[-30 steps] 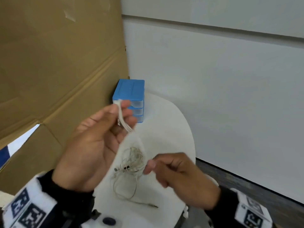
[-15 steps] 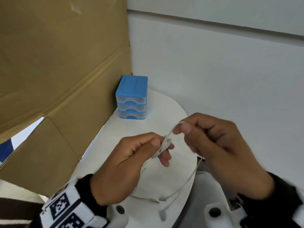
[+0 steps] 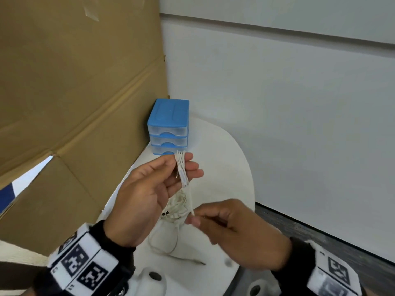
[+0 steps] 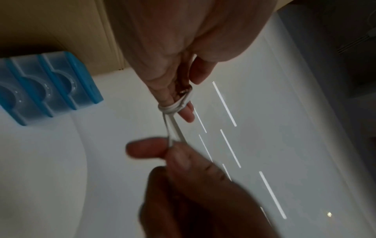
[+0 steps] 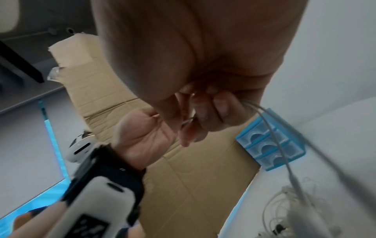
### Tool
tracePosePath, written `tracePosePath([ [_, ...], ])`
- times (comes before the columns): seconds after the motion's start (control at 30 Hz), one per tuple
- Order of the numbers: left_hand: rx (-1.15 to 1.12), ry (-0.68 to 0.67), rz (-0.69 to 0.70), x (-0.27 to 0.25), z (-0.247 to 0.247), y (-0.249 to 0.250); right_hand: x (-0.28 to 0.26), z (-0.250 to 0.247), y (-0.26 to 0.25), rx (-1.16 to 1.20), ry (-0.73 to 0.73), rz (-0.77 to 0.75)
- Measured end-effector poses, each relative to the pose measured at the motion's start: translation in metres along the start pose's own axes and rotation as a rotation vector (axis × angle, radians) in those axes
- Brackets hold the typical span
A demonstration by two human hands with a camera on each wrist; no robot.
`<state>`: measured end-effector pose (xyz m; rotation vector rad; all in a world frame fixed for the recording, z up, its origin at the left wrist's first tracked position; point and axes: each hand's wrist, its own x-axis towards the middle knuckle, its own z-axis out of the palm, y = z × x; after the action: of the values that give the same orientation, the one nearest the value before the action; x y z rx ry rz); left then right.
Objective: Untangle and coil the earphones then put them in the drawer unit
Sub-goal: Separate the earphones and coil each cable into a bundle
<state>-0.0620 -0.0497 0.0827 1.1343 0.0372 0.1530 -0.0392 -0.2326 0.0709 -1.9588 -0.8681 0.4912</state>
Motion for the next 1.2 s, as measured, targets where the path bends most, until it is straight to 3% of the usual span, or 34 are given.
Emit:
tracePosePath([
  [0.13,0.322,0.047,0.112,0.0,-0.009,-0.015,-0.01,0.004,-0.022,-0.091,-0.082,-0.061],
  [0.23,0.588,-0.045,0.151,-0.006,-0.015,-0.025,-0.011,-0.009,-0.032,0.018,0.025,-0.066],
  [0.3,0.632,-0.144,0.123,-0.012,-0.011,-0.027,-0.007,-0.022,-0.031,0.032,0.118,-0.088],
  [0.43,0.486,-0.238,0.039,-0.019,0.005,-0.02,0.002,-0.042,-0.017,0.017,0.387,-0.111],
  [0.5,0.374,-0.275,-0.002,-0.018,0.009,-0.014,0.006,-0.043,-0.005,0.108,0.447,-0.072],
  [0.6,0.162,-0.227,-0.056,-0.016,0.012,-0.007,0.011,-0.031,0.011,0.264,0.392,0.019],
  [0.73,-0.06,-0.024,-0.031,-0.008,0.011,-0.006,0.009,0.008,0.02,0.281,0.297,0.11],
  [0.83,-0.036,0.07,-0.041,-0.005,0.005,-0.012,0.001,0.025,0.009,0.127,0.213,0.143],
  [0.93,0.073,0.087,-0.024,-0.011,0.009,-0.024,-0.003,0.025,-0.002,-0.042,0.294,0.104],
  [1.03,0.14,0.088,-0.028,-0.017,0.013,-0.035,-0.002,0.023,-0.01,0.126,0.404,0.137],
  [1.1,0.179,0.09,-0.044,-0.02,0.019,-0.039,0.0,0.019,-0.015,0.381,0.448,0.177],
  [1.2,0.167,0.165,-0.113,-0.025,0.025,-0.047,0.003,0.012,-0.023,0.716,0.395,0.229],
])
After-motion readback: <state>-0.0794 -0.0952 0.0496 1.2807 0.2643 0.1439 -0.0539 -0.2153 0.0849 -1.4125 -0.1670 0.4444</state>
